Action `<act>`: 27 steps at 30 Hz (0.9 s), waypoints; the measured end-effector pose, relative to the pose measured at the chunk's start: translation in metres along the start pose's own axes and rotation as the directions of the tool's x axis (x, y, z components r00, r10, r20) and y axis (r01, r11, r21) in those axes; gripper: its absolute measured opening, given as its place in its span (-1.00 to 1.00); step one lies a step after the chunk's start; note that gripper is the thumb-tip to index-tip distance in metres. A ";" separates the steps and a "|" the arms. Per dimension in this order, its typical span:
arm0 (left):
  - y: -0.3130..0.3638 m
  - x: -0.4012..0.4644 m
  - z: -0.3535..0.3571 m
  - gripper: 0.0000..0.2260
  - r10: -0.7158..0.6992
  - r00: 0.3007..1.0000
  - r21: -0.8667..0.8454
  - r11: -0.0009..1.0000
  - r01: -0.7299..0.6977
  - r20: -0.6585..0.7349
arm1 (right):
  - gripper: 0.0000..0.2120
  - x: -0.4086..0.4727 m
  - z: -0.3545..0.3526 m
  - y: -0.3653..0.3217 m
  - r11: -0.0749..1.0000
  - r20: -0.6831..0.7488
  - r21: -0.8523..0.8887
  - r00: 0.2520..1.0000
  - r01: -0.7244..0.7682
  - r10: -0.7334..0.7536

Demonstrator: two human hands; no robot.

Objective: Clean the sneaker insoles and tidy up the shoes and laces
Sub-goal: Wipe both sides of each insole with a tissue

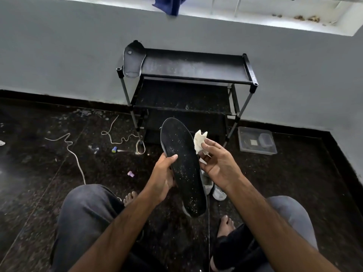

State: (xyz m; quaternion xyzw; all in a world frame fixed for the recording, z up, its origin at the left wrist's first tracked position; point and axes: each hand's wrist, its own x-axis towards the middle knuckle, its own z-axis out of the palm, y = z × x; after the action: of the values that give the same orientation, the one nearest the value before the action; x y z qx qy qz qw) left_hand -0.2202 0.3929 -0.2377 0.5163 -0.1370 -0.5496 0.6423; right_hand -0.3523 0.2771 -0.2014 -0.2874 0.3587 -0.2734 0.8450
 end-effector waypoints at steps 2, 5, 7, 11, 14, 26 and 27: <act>-0.004 -0.001 0.000 -0.68 0.022 1.000 -0.019 1.000 -0.022 0.012 | -0.75 -0.003 0.000 0.008 1.000 -0.010 -0.005 1.000 -0.022 0.022; -0.008 0.002 -0.003 -0.62 -0.018 0.998 -0.090 0.996 0.023 0.059 | -0.73 -0.007 0.000 0.017 0.999 -0.038 -0.013 0.998 -0.042 0.041; -0.005 0.003 -0.006 -0.48 -0.082 0.992 -0.151 0.984 0.095 0.091 | -0.72 -0.010 -0.001 0.020 0.999 -0.044 -0.018 0.998 -0.049 0.048; -0.004 0.007 -0.008 -0.28 -0.130 0.976 -0.236 0.957 0.169 0.173 | -0.73 -0.013 -0.003 0.015 0.995 -0.011 -0.062 0.997 -0.075 0.074; -0.004 0.007 -0.004 -0.27 -0.105 0.977 -0.279 0.948 0.155 0.185 | -0.78 -0.016 -0.005 -0.002 0.966 0.014 -0.251 0.998 -0.057 0.062; 0.006 0.002 -0.006 -0.28 -0.101 0.977 -0.359 0.919 0.164 0.186 | -0.81 0.011 0.018 -0.053 0.526 0.296 -0.757 0.921 0.387 -0.253; 0.007 0.000 -0.007 -0.29 -0.100 0.978 -0.372 0.914 0.162 0.181 | -0.80 0.015 0.020 -0.051 0.441 0.339 -0.795 0.908 0.417 -0.246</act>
State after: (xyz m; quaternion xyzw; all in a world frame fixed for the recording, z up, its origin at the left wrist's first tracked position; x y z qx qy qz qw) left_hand -0.2108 0.3956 -0.2347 0.3429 -0.0420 -0.6469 0.6799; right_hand -0.3407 0.2380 -0.1617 -0.7515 0.3073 -0.1958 0.5500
